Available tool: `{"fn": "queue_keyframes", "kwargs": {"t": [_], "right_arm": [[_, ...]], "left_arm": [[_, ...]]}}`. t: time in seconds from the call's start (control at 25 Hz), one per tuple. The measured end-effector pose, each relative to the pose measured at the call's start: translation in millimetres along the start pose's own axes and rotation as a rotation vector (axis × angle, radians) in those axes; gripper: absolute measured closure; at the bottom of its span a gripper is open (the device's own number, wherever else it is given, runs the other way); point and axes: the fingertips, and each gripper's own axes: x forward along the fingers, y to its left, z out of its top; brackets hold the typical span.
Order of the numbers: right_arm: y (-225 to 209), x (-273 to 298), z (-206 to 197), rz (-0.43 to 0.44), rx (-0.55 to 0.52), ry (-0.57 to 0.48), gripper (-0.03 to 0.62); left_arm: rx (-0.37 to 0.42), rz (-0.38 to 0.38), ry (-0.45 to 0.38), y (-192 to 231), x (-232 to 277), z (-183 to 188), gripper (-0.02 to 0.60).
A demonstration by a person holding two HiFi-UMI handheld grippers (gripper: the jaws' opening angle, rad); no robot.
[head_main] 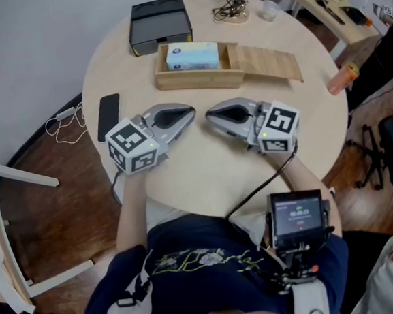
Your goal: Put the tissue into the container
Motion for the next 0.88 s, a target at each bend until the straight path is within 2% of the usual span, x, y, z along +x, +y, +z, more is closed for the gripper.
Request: {"fn": "queue_keyframes", "kwargs": {"t": [0.88], "right_arm": [[-3.2, 0.2, 0.8, -0.024, 0.005, 0.004, 0.594]], "left_arm": [[-0.002, 0.001, 0.000, 0.9, 0.0, 0.3, 0.577]]}}
